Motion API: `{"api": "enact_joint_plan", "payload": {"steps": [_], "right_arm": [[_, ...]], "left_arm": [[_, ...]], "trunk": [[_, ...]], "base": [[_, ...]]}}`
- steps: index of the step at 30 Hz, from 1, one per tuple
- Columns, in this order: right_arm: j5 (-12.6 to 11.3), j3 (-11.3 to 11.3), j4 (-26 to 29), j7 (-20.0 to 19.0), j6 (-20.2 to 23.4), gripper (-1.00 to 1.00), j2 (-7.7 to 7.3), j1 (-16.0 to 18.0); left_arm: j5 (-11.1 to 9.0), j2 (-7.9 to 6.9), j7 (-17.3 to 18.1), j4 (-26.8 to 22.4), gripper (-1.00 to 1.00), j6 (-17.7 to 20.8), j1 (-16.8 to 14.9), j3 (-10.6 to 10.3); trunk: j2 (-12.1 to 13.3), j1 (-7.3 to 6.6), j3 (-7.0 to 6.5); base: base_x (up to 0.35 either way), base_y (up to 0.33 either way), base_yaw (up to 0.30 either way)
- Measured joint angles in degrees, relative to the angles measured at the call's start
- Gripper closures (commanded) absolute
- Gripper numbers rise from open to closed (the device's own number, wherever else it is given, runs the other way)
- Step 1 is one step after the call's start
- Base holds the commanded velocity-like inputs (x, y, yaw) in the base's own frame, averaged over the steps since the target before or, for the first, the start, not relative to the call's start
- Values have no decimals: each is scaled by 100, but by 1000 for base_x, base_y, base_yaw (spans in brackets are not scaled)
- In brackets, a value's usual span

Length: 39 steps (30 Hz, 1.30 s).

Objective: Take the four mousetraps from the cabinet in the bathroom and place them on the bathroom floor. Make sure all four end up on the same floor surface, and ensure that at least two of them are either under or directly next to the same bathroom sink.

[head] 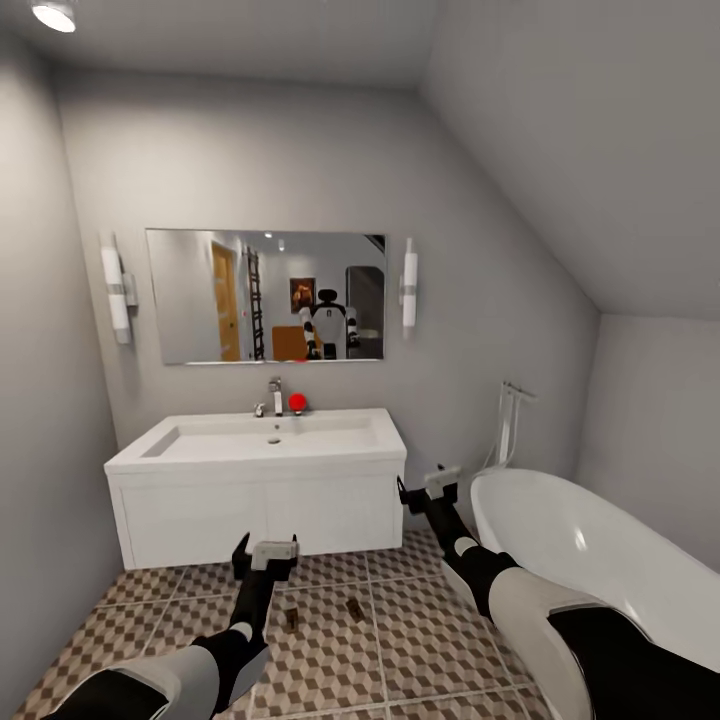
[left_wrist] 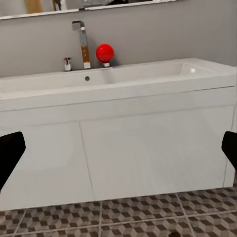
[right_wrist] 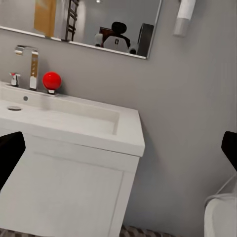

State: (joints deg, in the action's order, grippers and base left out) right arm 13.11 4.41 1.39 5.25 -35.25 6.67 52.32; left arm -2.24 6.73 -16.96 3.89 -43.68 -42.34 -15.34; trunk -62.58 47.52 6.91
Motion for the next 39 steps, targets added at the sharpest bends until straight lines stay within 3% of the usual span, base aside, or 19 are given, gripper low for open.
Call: {"api": "enact_joint_plan", "payload": {"steps": [39], "right_arm": [[0,0,0,0,-1,-100,9,3]], "left_arm": [[0,0,0,0,-100,1,0,0]], "trunk": [[1560,-857,-1049]], "base": [[0,0,0]]}}
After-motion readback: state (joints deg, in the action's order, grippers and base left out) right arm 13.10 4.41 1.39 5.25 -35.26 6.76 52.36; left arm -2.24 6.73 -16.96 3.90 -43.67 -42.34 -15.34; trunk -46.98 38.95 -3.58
